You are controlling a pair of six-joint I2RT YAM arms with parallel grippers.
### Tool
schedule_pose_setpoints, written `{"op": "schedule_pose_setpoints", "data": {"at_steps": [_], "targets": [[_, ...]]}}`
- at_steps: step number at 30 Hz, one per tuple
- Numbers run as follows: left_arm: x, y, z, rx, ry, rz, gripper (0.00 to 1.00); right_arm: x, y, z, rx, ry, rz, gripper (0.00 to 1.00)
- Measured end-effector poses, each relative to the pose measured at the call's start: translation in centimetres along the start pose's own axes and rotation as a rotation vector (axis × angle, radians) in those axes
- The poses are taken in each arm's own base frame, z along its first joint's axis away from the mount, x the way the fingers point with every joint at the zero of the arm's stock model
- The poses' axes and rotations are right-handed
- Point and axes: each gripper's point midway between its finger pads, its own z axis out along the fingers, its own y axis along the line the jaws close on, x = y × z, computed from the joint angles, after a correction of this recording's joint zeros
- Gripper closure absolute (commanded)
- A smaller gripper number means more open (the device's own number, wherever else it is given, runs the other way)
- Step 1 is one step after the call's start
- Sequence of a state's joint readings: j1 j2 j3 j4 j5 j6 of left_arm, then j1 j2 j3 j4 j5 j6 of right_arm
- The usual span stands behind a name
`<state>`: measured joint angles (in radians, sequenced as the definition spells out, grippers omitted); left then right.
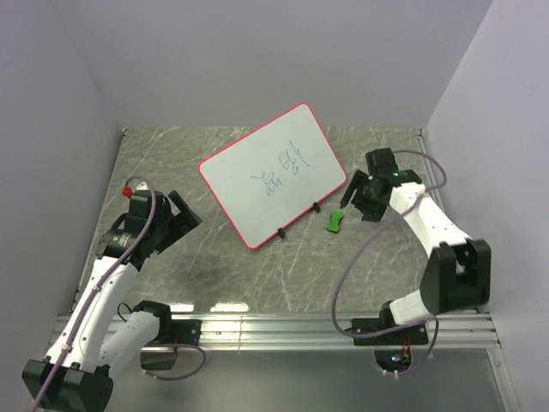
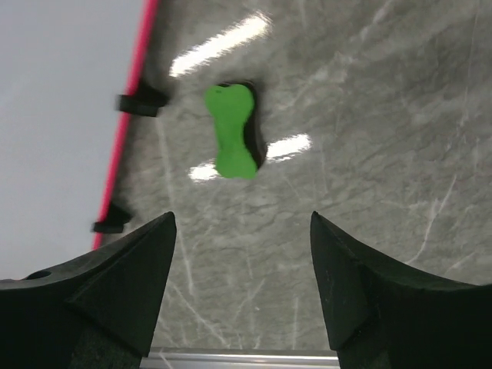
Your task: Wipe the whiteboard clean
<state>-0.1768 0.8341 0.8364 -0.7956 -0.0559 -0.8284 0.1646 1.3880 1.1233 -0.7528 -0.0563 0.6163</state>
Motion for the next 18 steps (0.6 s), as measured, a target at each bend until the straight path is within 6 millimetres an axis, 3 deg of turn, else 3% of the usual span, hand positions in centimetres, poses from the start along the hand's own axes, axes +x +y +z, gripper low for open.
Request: {"op": "schedule_pose_setpoints", "data": {"at_steps": [7,14,18], "targets": [[1.4,-1.2,-0.4,0.038,0.036,0.072,0.02,2.8,-1.9,5.3,0.15,0.181,-0.018,0.25],[0.0,-2.2,-1.3,0.04,0.004,0.097,0.03,3.6,1.0,7.8,0.147,0.236,-0.098,0.25],[-0.2,-2.2,-1.3,0.028,0.005,0.095,0.04,3.9,1.4,8.8,0.145,0.248,-0.11,0.25]]}}
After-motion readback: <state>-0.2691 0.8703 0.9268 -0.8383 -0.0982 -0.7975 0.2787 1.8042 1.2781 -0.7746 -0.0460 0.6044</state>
